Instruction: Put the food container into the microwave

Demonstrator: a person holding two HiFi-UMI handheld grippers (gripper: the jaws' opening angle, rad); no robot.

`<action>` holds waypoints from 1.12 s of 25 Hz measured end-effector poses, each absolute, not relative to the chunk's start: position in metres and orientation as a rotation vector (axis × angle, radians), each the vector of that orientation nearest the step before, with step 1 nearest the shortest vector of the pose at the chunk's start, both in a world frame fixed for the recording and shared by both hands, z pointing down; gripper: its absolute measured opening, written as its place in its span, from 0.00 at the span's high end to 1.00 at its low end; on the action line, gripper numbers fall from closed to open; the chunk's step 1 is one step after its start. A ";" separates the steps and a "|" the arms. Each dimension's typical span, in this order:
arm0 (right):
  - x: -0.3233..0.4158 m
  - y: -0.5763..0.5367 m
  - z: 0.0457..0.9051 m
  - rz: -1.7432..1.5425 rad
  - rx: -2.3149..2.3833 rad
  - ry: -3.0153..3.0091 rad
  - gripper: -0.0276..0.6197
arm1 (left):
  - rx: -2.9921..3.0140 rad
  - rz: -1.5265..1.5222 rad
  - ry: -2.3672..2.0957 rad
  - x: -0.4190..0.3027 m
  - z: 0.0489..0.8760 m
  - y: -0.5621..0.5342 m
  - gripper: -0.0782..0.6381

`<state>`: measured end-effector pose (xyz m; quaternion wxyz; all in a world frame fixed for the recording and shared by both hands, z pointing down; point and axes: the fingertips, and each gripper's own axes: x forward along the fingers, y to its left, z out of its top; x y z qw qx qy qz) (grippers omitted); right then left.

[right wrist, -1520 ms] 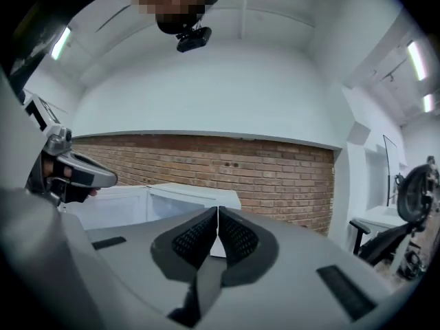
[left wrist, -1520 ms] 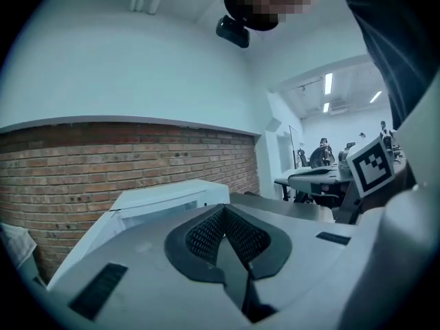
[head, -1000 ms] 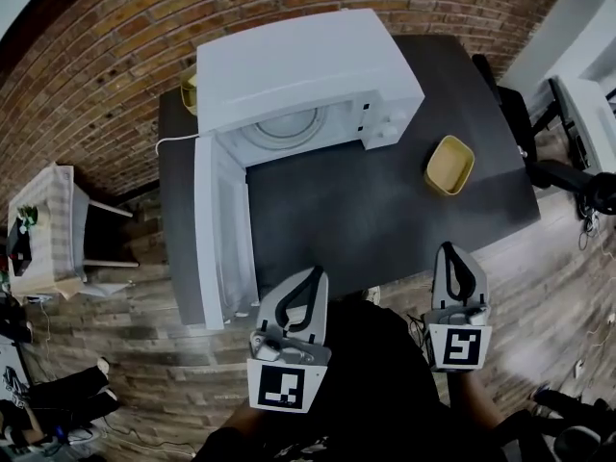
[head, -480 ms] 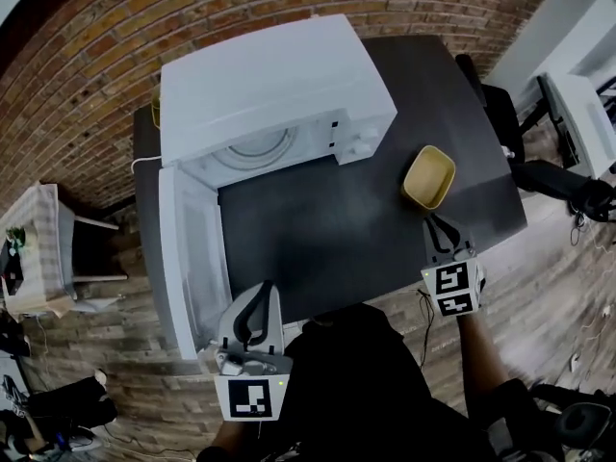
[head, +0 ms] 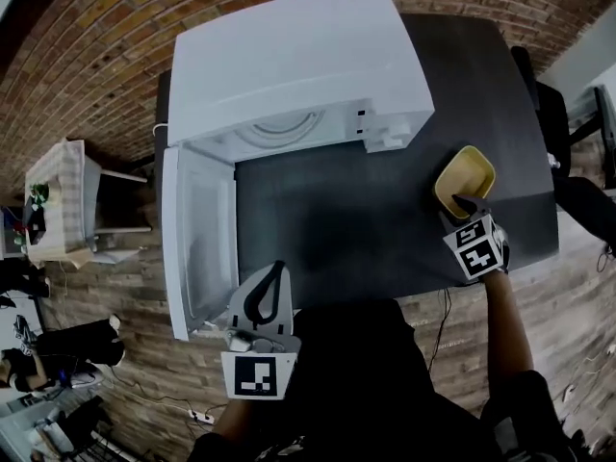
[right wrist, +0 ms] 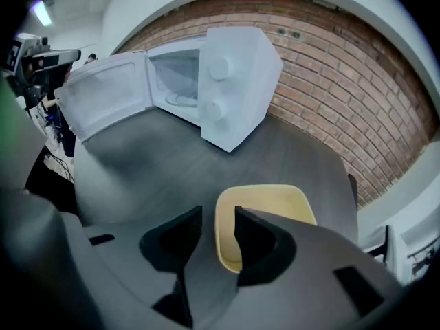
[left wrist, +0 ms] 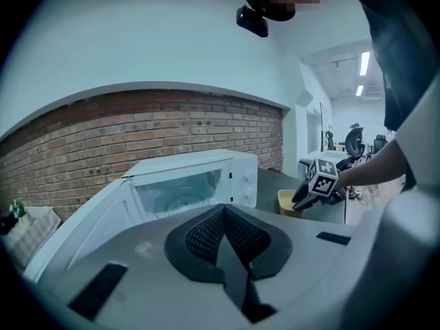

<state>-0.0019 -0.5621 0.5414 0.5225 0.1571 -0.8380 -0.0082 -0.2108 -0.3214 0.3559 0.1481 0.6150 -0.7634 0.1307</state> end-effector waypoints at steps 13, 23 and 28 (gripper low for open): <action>-0.012 -0.552 0.584 0.048 0.186 -1.878 0.84 | 1.666 0.385 -2.257 -0.212 0.376 -0.327 0.89; -0.082 -0.427 0.522 -0.167 -0.296 -1.955 0.84 | 1.599 0.287 -2.325 -0.217 0.383 -0.314 0.89; -0.130 -0.364 0.513 -0.382 -0.570 -1.942 0.84 | 1.520 0.326 -2.388 -0.231 0.374 -0.291 0.89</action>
